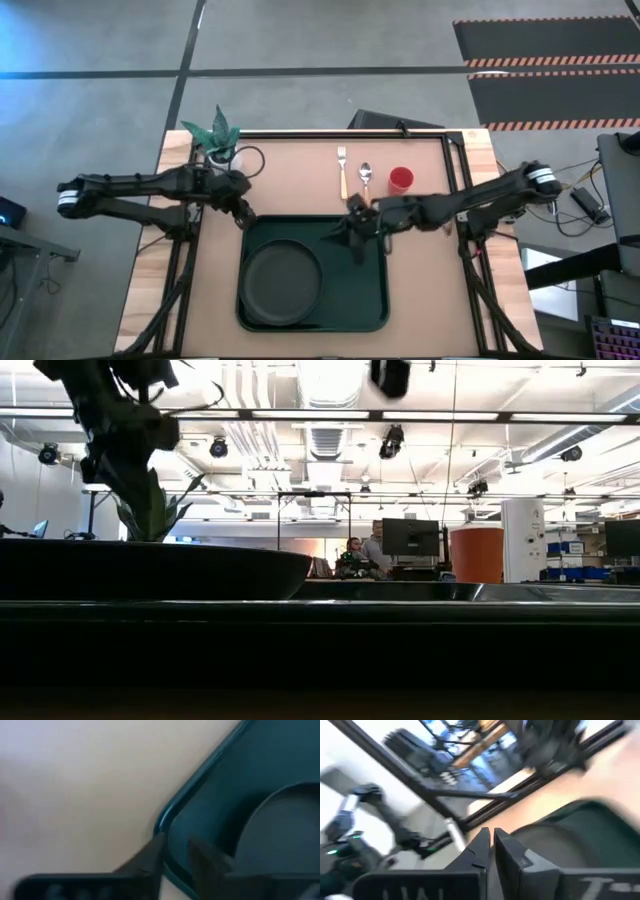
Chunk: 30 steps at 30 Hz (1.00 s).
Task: Pick and place plate/cup/fork/spoon on tray
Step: Adjust the black plate
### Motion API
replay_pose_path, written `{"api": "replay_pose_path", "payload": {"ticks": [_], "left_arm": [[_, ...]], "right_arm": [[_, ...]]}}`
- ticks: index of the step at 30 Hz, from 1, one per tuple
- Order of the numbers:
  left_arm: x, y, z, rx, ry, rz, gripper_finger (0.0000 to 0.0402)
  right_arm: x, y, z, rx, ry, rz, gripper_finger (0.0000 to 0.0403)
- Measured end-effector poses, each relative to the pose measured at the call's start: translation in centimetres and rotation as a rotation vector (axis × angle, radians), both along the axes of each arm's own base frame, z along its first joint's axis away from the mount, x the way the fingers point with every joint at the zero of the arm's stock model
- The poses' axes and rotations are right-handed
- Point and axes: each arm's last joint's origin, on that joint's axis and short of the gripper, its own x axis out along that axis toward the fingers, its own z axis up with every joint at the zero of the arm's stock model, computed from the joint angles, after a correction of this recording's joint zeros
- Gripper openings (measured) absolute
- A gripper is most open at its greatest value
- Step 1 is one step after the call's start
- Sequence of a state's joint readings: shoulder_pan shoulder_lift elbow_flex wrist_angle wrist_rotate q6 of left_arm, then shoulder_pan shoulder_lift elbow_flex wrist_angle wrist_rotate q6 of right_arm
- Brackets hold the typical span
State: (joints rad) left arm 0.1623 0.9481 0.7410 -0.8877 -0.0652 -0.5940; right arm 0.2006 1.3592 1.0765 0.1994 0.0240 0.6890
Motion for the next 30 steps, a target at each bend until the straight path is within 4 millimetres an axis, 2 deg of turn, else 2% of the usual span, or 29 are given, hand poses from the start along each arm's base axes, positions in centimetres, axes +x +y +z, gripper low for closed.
{"api": "replay_pose_path", "payload": {"ticks": [2, 7, 11, 14, 20, 25, 30], "left_arm": [[0.2, 0.0, -0.8, -0.017, 0.040, 0.000, 0.0016], [1.2, -0.9, -2.3, -0.091, 0.130, -0.023, 0.0002], [2.2, -2.5, -3.5, -0.142, 0.199, -0.034, 0.0000], [2.7, -4.1, -4.4, -0.169, 0.258, -0.055, 0.0000], [3.4, -6.6, -5.7, -0.221, 0.344, -0.031, 0.0000], [4.3, -7.5, -6.8, -0.267, 0.364, -0.014, 0.0000], [5.9, -8.0, -7.3, -0.300, 0.286, -0.034, 0.0000]], "right_arm": [[-1.2, -0.1, 2.7, -0.088, 0.036, -0.035, 0.0012], [-4.6, -0.2, 7.6, -0.282, 0.179, -0.153, 0.0011], [-6.6, -0.6, 10.1, -0.358, 0.248, -0.239, 0.0011], [-7.4, -0.8, 10.6, -0.389, 0.302, -0.251, 0.0011], [-7.8, -1.0, 10.4, -0.408, 0.349, -0.247, 0.0011], [-7.7, -1.0, 10.2, -0.425, 0.355, -0.239, 0.0011], [-7.8, -1.0, 10.1, -0.425, 0.365, -0.228, 0.0011]]}}
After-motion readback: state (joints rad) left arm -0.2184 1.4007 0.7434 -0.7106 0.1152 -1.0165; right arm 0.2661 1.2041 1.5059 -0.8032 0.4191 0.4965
